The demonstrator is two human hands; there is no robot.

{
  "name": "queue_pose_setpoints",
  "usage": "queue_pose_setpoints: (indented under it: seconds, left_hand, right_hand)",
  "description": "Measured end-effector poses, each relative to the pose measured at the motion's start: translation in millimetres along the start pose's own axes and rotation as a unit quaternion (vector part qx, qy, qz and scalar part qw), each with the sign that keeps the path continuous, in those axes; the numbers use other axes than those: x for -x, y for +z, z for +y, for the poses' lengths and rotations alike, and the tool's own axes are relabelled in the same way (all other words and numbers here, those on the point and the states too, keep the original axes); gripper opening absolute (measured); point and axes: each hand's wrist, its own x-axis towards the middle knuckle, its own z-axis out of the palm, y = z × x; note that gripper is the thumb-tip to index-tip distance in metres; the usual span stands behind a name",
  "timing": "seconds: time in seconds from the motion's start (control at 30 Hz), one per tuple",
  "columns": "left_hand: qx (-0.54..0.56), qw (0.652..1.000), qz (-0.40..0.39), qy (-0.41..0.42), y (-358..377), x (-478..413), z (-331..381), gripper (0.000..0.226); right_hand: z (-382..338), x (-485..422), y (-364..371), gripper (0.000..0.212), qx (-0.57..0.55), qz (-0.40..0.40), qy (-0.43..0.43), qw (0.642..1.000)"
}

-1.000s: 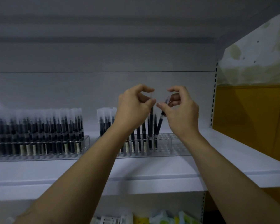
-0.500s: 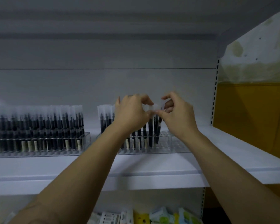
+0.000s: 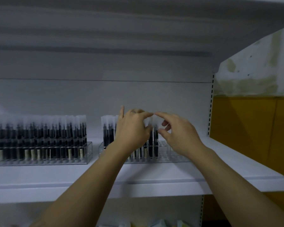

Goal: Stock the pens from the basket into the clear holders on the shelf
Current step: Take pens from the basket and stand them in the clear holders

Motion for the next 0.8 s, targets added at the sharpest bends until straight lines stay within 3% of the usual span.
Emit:
queue_pose_setpoints:
  seconds: [0.13,0.33,0.8]
  left_hand:
    - [0.001,1.0,0.01,0.002,-14,10,1,0.053]
    - [-0.006,1.0,0.008,0.007,-36,39,2,0.048]
    - [-0.036,0.999,-0.014,-0.014,-70,170,0,0.047]
  right_hand:
    - [-8,4,-11,0.065,0.019,0.007,0.027,0.999]
    - [-35,21,-26,0.056,0.039,-0.001,0.021,0.999]
    - [-97,128,17,0.059,-0.085,-0.063,-0.005,0.994]
